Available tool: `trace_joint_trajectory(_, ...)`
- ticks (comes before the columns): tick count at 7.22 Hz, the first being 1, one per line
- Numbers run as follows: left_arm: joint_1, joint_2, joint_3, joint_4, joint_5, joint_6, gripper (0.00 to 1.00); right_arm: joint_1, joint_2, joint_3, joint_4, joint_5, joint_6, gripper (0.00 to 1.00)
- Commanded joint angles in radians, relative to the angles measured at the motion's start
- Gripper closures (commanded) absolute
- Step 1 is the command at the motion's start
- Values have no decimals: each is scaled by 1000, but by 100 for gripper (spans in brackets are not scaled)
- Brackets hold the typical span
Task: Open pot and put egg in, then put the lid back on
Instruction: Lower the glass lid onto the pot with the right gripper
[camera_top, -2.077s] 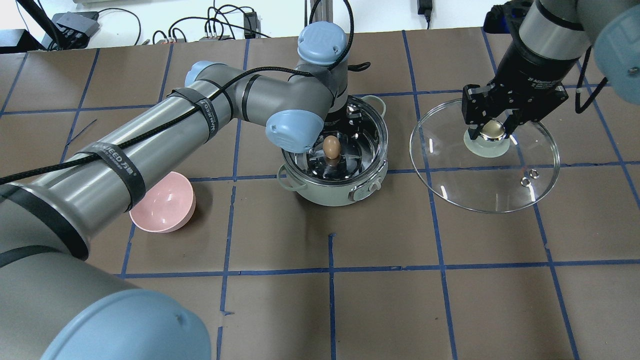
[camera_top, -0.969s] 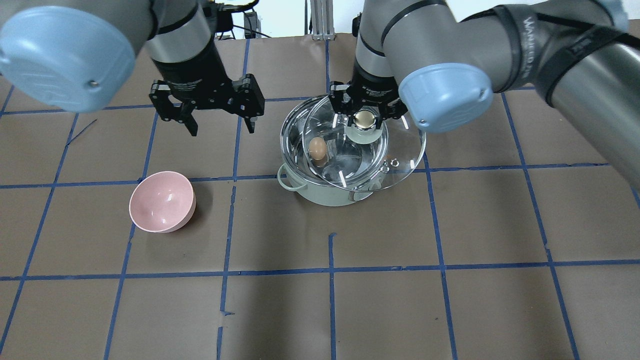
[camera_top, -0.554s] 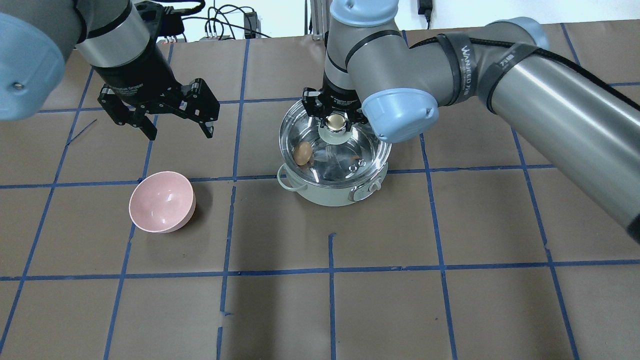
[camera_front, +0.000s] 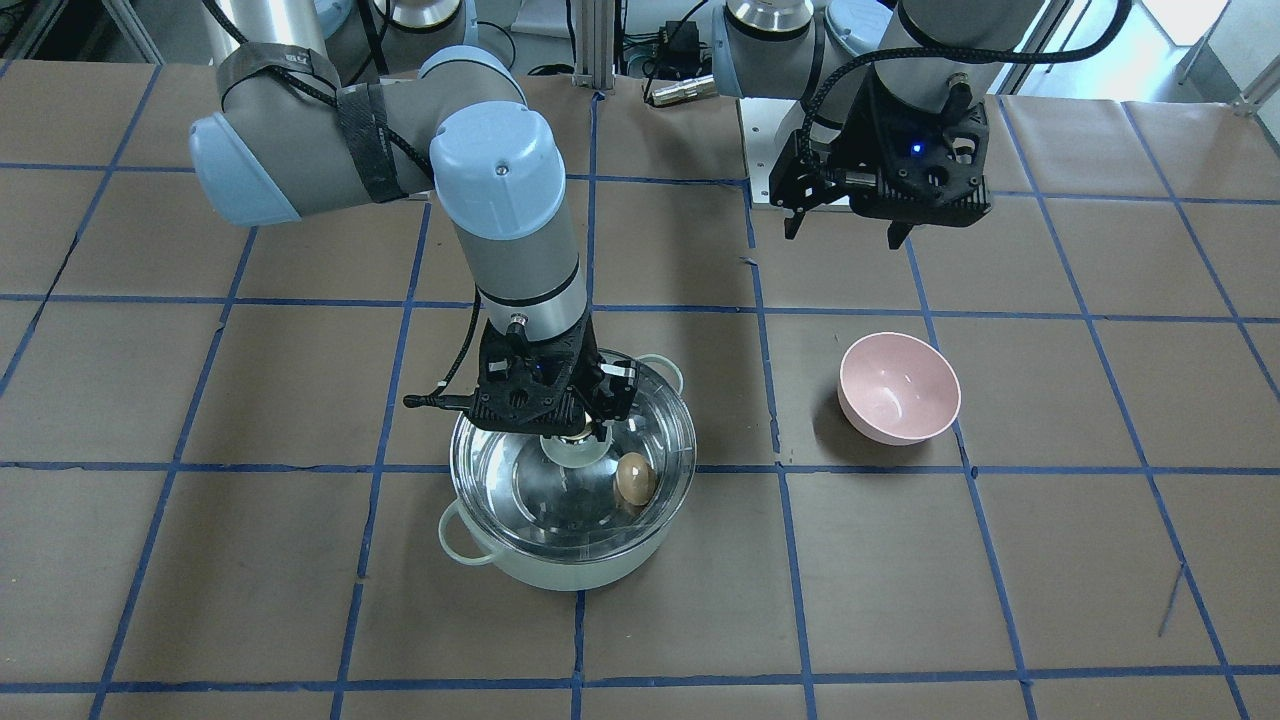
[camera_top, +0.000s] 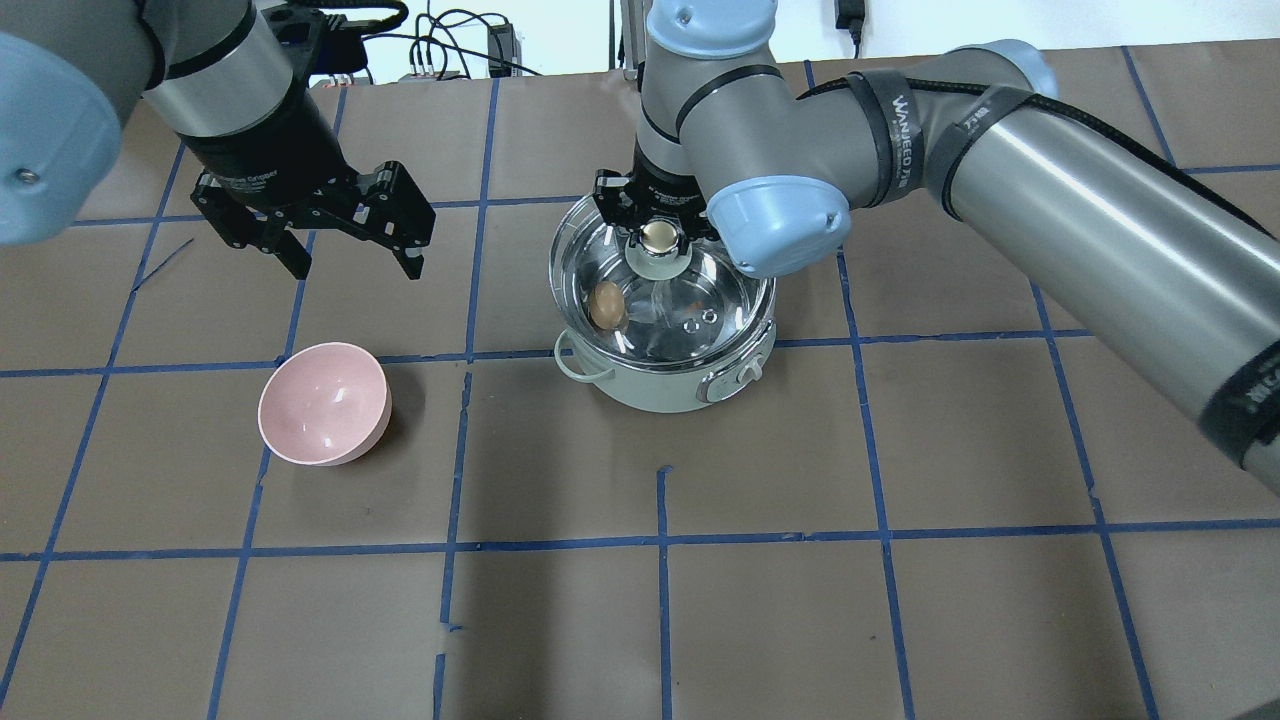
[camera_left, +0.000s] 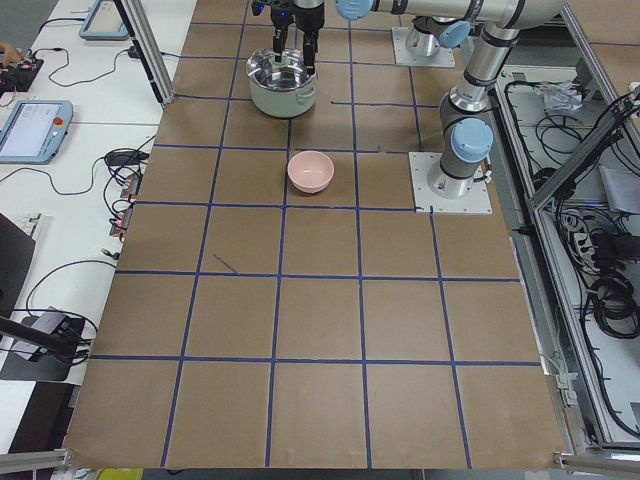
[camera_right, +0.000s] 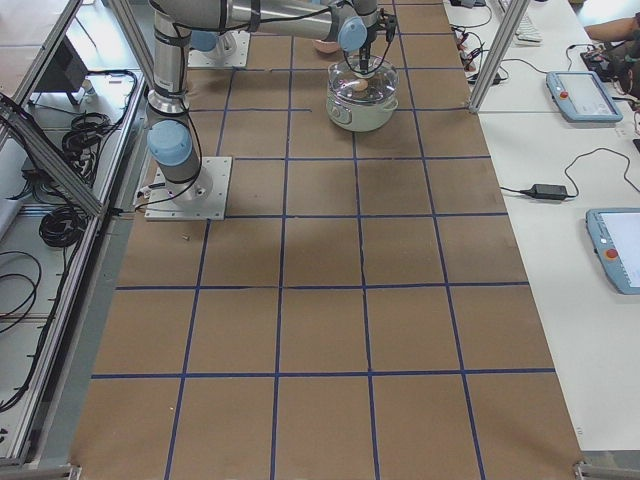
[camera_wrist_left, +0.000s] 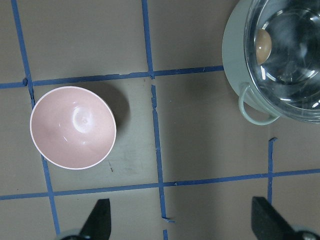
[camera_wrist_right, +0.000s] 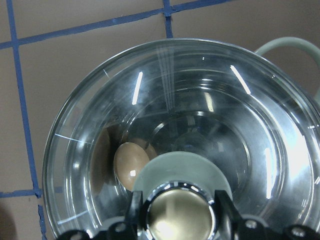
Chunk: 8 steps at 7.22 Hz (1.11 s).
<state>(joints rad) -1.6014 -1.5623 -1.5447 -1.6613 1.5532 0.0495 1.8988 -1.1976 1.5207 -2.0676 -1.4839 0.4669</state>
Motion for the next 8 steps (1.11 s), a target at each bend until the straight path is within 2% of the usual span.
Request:
trace_joint_trajectory(1,0,1,0,0,2,1,0,-1,3,-1,1,-13,-8,73)
trace_joint_trajectory(8,1,5,-2,0,2,-5,0,-3,0,-1,11,-27,-11,72)
